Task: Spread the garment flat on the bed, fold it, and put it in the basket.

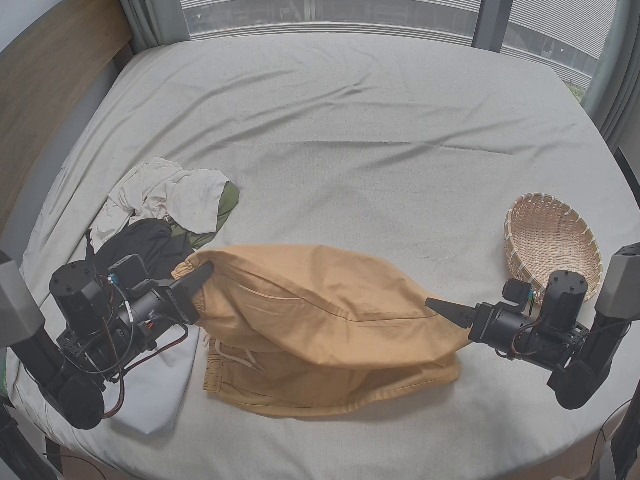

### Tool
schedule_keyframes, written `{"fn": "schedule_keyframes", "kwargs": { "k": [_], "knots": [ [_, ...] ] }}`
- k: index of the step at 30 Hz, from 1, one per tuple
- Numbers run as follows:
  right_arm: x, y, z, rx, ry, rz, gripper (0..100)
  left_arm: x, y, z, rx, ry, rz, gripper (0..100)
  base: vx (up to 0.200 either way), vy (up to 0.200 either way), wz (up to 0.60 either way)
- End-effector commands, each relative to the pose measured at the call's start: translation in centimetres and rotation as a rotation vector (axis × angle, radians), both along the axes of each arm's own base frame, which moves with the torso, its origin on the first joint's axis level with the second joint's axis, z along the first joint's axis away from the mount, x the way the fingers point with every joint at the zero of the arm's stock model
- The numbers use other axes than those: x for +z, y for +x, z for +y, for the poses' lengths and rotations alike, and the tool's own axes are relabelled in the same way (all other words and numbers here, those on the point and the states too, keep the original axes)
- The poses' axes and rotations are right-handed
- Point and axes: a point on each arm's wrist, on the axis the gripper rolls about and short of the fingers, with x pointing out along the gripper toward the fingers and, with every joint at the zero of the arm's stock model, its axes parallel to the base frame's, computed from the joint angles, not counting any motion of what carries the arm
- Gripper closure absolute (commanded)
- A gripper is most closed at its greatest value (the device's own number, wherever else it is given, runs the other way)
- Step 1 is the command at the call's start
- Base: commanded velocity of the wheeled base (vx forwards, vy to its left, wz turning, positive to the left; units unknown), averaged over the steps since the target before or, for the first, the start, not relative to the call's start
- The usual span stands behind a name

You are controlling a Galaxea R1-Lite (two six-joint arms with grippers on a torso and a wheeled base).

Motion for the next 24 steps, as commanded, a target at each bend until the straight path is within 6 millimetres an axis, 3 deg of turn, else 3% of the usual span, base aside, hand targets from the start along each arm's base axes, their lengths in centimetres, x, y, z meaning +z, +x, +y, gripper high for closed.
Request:
{"fn": "schedule_keyframes", "kwargs": {
  "k": [1,8,19,20,24],
  "knots": [
    [0.7,-0.3,0.2,0.023,0.01,-0.022,0,0.0,0.0,0.0,-0.001,-0.001,-0.002,100,0.0,0.0,0.0],
    [-0.8,-0.2,0.8,0.058,-0.004,0.028,0,0.2,0.2,0.0,0.002,0.002,-0.015,100,0.0,0.0,0.0],
    [-1.0,0.3,1.4,0.081,0.0,0.023,0,0.3,0.1,-0.2,-0.003,0.002,-0.017,100,0.0,0.0,0.0],
    [-1.0,0.4,1.4,0.079,0.0,0.023,100,0.3,0.1,-0.1,-0.003,0.002,-0.018,100,0.0,0.0,0.0],
    [-1.1,0.6,1.3,0.071,0.001,0.023,100,0.4,0.1,-0.1,-0.003,0.002,-0.02,100,0.0,0.0,0.0]
  ]
}}
